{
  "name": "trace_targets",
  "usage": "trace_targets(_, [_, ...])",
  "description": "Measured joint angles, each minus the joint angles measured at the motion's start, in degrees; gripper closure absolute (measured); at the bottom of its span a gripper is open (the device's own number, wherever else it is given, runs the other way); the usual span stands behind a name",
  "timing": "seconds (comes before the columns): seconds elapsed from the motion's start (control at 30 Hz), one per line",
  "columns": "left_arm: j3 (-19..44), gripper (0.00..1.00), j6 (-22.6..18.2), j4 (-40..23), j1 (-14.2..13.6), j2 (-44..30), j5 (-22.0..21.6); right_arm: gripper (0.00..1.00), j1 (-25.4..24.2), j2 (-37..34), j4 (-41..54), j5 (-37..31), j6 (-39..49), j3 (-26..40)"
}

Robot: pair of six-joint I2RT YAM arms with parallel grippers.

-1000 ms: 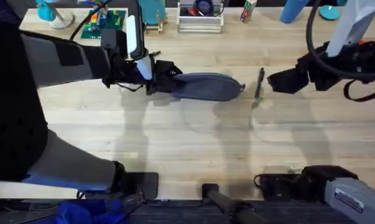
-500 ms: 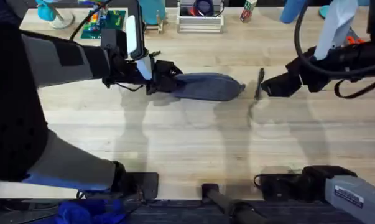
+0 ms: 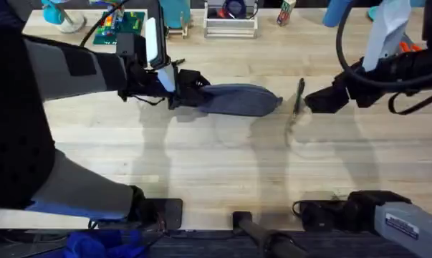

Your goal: Unzip the bag, pick up the pens from the table one at a time and place them inside, then zip the bag closed.

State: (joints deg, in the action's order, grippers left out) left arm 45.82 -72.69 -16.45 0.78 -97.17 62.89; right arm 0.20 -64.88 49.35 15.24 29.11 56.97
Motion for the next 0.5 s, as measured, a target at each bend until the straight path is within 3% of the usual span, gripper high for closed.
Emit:
trace_targets(0.23, [0.00,0.959,0.00,-0.02,0.00,0.00,0.00,0.005,-0.72,0.00,-0.42,-1.76,3.46,0.00])
trace_targets(0.5, [0.00,0.959,0.00,-0.02,0.00,0.00,0.00,0.006,-9.22,-0.02,-0.45,7.29,13.94,0.00])
